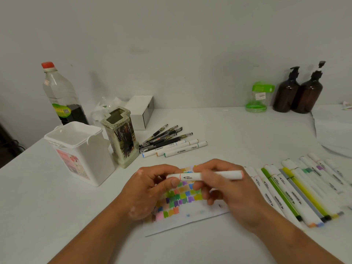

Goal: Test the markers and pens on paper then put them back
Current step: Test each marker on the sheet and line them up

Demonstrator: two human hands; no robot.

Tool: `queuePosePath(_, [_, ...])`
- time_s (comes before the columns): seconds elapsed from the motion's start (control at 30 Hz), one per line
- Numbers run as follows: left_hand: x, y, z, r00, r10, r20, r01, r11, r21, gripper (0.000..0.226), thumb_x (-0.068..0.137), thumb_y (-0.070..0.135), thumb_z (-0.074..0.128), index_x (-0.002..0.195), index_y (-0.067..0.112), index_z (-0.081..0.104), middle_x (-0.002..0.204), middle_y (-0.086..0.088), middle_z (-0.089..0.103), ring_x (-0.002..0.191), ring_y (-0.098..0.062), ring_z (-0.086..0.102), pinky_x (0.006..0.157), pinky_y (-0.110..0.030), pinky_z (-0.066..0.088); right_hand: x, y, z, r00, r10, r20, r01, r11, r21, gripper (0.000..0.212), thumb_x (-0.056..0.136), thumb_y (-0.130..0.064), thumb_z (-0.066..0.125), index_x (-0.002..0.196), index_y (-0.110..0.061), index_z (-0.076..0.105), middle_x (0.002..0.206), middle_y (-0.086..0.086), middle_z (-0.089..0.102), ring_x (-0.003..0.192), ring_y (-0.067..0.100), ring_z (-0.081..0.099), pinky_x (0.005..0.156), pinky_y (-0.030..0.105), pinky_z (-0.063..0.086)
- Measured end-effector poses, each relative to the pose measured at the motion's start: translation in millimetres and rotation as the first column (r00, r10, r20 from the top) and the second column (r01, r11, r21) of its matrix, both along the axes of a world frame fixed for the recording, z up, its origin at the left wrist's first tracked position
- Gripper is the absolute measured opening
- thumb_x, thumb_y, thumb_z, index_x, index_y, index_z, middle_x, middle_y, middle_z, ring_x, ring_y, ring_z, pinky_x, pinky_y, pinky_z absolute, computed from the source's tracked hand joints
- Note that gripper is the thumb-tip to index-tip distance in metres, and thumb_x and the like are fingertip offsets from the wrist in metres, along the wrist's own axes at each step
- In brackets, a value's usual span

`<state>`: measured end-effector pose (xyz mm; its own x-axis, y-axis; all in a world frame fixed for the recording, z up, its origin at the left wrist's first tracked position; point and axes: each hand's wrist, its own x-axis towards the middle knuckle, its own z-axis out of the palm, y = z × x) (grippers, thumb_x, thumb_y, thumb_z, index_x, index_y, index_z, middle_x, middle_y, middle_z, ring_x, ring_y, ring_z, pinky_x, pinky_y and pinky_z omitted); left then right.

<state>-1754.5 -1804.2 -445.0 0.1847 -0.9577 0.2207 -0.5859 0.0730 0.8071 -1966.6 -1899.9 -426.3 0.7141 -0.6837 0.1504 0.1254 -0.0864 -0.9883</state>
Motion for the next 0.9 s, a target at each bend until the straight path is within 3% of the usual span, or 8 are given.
queuePosePath(0.1, [7, 2, 0, 0.999, 0.011, 0.04, -0.012, 1.0, 0.022, 0.024, 0.085, 0.05, 0.059, 0.106, 0.05, 0.07, 0.095, 0.018, 0.068, 0.086, -0.011, 0.061, 0.07, -0.022, 0.053, -11, -9, 5, 0.979, 0.202, 0.0, -0.199, 0.966, 0.166, 0.071, 0.074, -0.077, 0.064, 0.104, -0.014, 0.078, 0.098, 0.024, 0.075, 0.073, 0.024, 0.065, 0.057, 0.031, 0.052])
queuePosePath(0.2, [4, 1, -2, 0.991, -0.028, 0.132, 0.025, 0.999, 0.027, 0.027, 0.085, 0.047, 0.06, 0.111, 0.049, 0.068, 0.097, 0.027, 0.062, 0.088, -0.007, 0.057, 0.072, -0.017, 0.049, -13, -9, 8, 0.939, 0.216, -0.266, -0.199, 0.976, 0.09, 0.048, 0.079, -0.069, 0.065, 0.091, -0.024, 0.076, 0.089, 0.013, 0.079, 0.073, 0.018, 0.069, 0.066, 0.032, 0.051])
queuePosePath(0.3, [-1, -1, -4, 0.982, -0.035, 0.184, 0.027, 0.999, 0.045, 0.036, 0.081, 0.052, 0.063, 0.117, 0.056, 0.061, 0.093, 0.029, 0.057, 0.082, -0.006, 0.054, 0.07, -0.018, 0.048, -5, -1, 5, 0.88, 0.024, -0.475, -0.144, 0.965, -0.218, 0.017, 0.082, -0.044, 0.078, 0.092, -0.035, 0.068, 0.061, -0.007, 0.071, 0.053, 0.002, 0.059, 0.057, 0.019, 0.044])
queuePosePath(0.4, [0, -1, -6, 0.975, 0.006, 0.222, -0.017, 0.999, 0.047, 0.042, 0.074, 0.059, 0.068, 0.116, 0.056, 0.06, 0.094, 0.031, 0.057, 0.084, 0.0, 0.052, 0.069, -0.014, 0.047, 2, 8, -1, 0.785, -0.212, -0.582, -0.105, 0.881, -0.462, 0.018, 0.074, -0.046, 0.075, 0.089, -0.04, 0.069, 0.06, -0.01, 0.066, 0.053, 0.003, 0.056, 0.052, 0.02, 0.043])
queuePosePath(0.5, [7, -2, -6, 0.951, 0.077, 0.301, -0.106, 0.991, 0.081, 0.048, 0.069, 0.066, 0.068, 0.113, 0.046, 0.063, 0.098, 0.027, 0.059, 0.092, 0.003, 0.055, 0.07, -0.012, 0.048, -1, -1, -1, 0.649, -0.548, -0.527, 0.106, 0.751, -0.651, 0.019, 0.072, -0.05, 0.071, 0.073, -0.032, 0.063, 0.063, -0.009, 0.061, 0.061, 0.006, 0.057, 0.052, 0.027, 0.044])
queuePosePath(0.57, [11, -3, -7, 0.925, 0.105, 0.365, -0.155, 0.982, 0.11, 0.052, 0.067, 0.069, 0.067, 0.112, 0.044, 0.064, 0.102, 0.026, 0.057, 0.092, 0.001, 0.057, 0.072, -0.012, 0.049, -8, -13, -2, 0.555, -0.67, -0.493, 0.174, 0.673, -0.719, 0.027, 0.074, -0.051, 0.071, 0.068, -0.028, 0.058, 0.063, -0.009, 0.06, 0.061, 0.006, 0.057, 0.053, 0.03, 0.047])
queuePosePath(0.7, [12, -5, -8, 0.903, 0.077, 0.422, -0.166, 0.97, 0.178, 0.058, 0.065, 0.07, 0.065, 0.114, 0.04, 0.068, 0.112, 0.023, 0.055, 0.098, -0.003, 0.057, 0.083, -0.015, 0.051, -18, -26, -11, 0.402, -0.755, -0.517, 0.092, 0.596, -0.798, 0.03, 0.075, -0.059, 0.066, 0.075, -0.03, 0.059, 0.064, -0.011, 0.057, 0.058, 0.004, 0.051, 0.046, 0.024, 0.033])
queuePosePath(0.9, [21, -3, -10, 0.897, 0.054, 0.439, -0.149, 0.972, 0.183, 0.056, 0.064, 0.069, 0.063, 0.111, 0.039, 0.071, 0.115, 0.025, 0.055, 0.105, 0.0, 0.053, 0.089, -0.014, 0.046, -22, -34, -12, 0.345, -0.767, -0.541, 0.052, 0.591, -0.805, 0.033, 0.084, -0.056, 0.064, 0.11, -0.037, 0.058, 0.082, -0.012, 0.057, 0.074, 0.014, 0.054, 0.057, 0.029, 0.037])
